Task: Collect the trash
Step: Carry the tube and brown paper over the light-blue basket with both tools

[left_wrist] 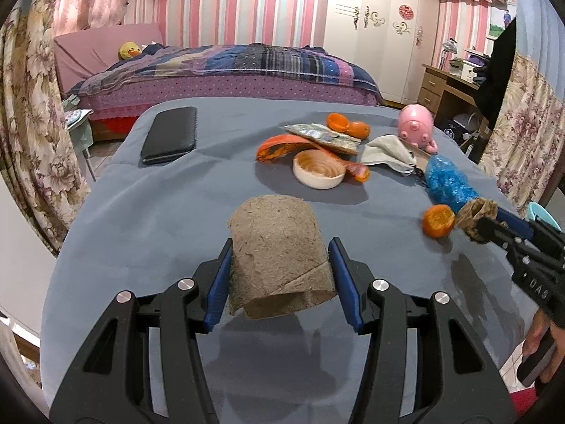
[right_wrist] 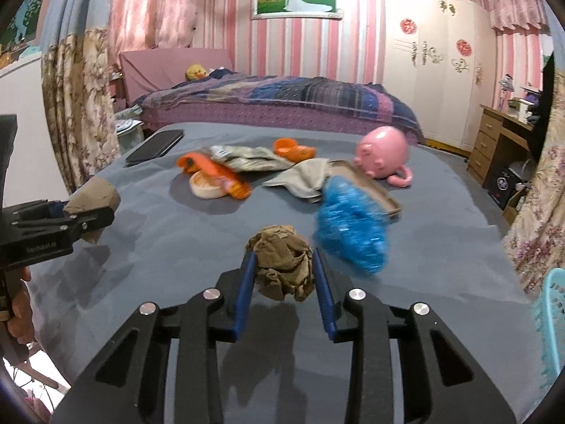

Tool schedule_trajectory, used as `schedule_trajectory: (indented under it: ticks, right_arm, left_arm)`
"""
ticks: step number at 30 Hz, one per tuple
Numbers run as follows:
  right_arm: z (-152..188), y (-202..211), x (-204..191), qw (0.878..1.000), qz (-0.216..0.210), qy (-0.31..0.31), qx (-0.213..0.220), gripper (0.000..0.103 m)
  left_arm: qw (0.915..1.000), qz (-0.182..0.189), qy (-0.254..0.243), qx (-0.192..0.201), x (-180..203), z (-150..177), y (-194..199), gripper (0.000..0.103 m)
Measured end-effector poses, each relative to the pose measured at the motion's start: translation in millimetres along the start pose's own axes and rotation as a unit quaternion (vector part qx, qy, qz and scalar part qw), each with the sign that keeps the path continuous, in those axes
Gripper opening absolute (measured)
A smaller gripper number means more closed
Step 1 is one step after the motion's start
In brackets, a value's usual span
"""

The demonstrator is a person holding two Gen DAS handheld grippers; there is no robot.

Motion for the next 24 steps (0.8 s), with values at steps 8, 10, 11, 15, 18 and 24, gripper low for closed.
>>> schedule_trajectory:
  ticks: [8, 10, 11, 15, 18, 24]
  right_arm:
    - [3.0, 22.4, 53.9, 0.999, 0.036, -0.019, 0.008, 0.033]
    - [4.8, 28.3, 69.6, 0.999, 0.045, -0.024, 0.01, 0.033]
    - [5.8, 31.2, 78.0, 0.998, 0.05, -0.027, 0.01, 0.033]
    - [9.5, 39.7, 101.5, 0.997, 0.062, -0.038, 0.013, 0.033]
    - [13.4, 46.3, 121.3, 0.996, 0.074, -0.048, 0.016, 0.033]
    - [20.0, 56.0, 150.0, 0.994, 0.089, -0.063, 0.023, 0.033]
  left_arm:
    - [0.9997, 0.018, -0.016, 0.007, 39.6, -10.6, 0.5, 0.052]
    - [0.9994, 0.023, -0.024, 0.009, 52.6, -13.9, 0.7, 0.052]
    - [0.9992, 0.025, -0.029, 0.01, 59.5, -15.8, 0.8, 0.052]
    - [0.9981, 0.034, -0.049, 0.016, 88.6, -23.3, 2.9, 0.052]
    - [0.9971, 0.044, -0.059, 0.02, 109.6, -29.3, 4.1, 0.052]
    - [0.995, 0.062, -0.075, 0.023, 146.9, -36.2, 5.6, 0.052]
Point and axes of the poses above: each gripper's, at about its wrist camera, not at the fingertips, and y roughly against the way its jaws point, x to its right, z to its underside, the point moved 9 cm from there along -y, roughly the way its jaws point, and after that the axes turned 13 degrees about -x, right-handed, at the moved point
